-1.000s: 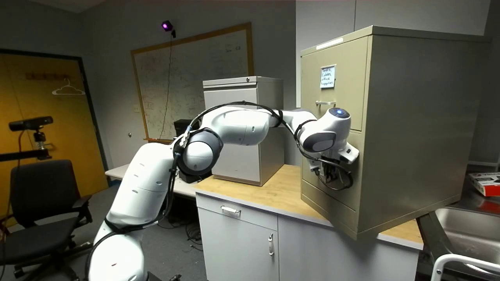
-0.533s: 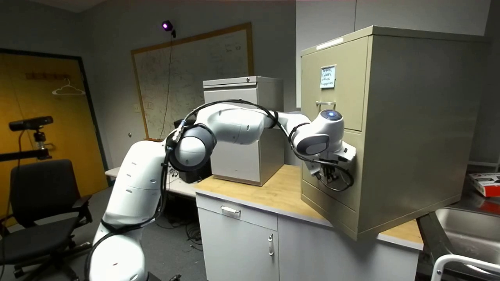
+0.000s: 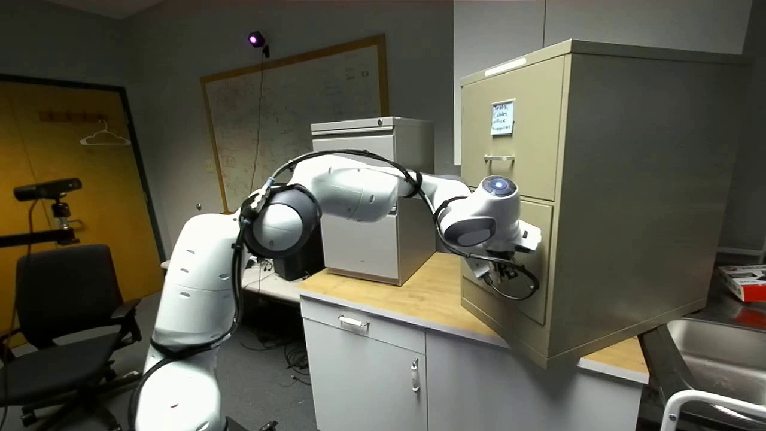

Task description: Open the bottom drawer of the file cabinet to the right fully

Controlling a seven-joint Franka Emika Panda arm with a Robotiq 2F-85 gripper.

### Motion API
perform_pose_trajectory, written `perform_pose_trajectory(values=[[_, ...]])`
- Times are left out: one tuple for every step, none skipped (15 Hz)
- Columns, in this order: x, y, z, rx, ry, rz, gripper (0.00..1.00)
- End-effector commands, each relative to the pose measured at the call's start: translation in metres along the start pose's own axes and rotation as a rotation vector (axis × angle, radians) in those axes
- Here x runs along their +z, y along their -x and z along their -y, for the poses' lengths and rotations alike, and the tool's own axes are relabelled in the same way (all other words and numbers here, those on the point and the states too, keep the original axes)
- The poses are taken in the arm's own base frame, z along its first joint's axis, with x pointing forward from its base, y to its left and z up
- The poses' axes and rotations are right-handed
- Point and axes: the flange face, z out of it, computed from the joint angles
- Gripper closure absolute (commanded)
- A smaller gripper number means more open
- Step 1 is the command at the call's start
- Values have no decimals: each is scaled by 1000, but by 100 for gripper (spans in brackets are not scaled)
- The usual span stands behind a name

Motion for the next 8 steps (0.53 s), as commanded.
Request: perform_pose_trajectory(values=[[0, 55, -19, -89, -48, 124, 93], [-3, 59, -22, -95, -58, 129, 93], [-6, 65, -25, -104, -65, 133, 93], [-9, 71, -27, -111, -71, 140, 93], [-12, 78, -29, -117, -77, 147, 93], [-15, 85, -32, -122, -82, 156, 93], [-18, 92, -36, -126, -88, 165, 93], [-21, 100, -40, -131, -93, 176, 93]])
